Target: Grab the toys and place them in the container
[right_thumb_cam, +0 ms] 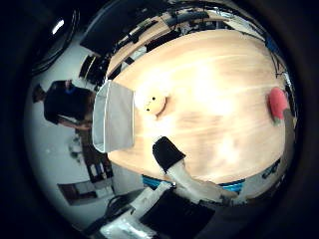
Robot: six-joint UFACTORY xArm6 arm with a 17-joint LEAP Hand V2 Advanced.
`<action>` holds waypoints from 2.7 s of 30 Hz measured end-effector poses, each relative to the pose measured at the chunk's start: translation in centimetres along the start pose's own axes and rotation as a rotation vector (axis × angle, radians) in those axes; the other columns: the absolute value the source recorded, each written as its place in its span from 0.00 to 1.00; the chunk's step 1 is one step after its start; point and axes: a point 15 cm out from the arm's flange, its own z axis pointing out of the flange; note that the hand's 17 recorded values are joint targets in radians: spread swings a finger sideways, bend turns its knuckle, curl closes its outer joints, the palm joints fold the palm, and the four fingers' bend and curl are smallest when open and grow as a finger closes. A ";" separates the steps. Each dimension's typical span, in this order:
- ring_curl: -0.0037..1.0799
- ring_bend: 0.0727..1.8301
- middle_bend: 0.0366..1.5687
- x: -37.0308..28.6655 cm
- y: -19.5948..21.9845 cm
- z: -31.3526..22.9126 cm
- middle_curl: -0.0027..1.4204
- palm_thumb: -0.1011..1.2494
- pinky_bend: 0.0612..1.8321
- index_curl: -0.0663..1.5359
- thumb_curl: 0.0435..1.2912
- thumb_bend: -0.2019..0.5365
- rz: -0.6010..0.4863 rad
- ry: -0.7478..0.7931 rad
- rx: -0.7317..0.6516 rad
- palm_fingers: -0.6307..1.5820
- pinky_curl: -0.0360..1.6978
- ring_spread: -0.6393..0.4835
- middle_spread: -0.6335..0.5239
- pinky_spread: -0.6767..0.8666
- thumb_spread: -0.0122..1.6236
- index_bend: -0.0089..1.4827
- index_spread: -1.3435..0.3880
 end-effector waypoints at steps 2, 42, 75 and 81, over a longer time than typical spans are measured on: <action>0.20 0.22 0.14 0.1 0.1 0.0 0.25 0.27 0.19 0.21 0.20 0.23 -0.002 0.001 -0.001 0.42 0.18 0.54 0.44 0.72 0.60 0.11 0.51; 0.20 0.22 0.15 7.8 -2.0 2.5 0.25 0.27 0.19 0.21 0.20 0.24 0.070 0.103 0.017 0.41 0.17 0.54 0.44 0.71 0.61 0.11 0.51; 0.21 0.21 0.13 26.4 -3.9 10.8 0.25 0.26 0.21 0.21 0.20 0.23 0.213 0.271 -0.023 0.38 0.18 0.54 0.45 0.70 0.61 0.11 0.51; 0.22 0.22 0.13 30.5 -3.7 12.1 0.25 0.26 0.22 0.20 0.20 0.23 0.256 0.265 -0.047 0.38 0.18 0.54 0.45 0.70 0.61 0.10 0.51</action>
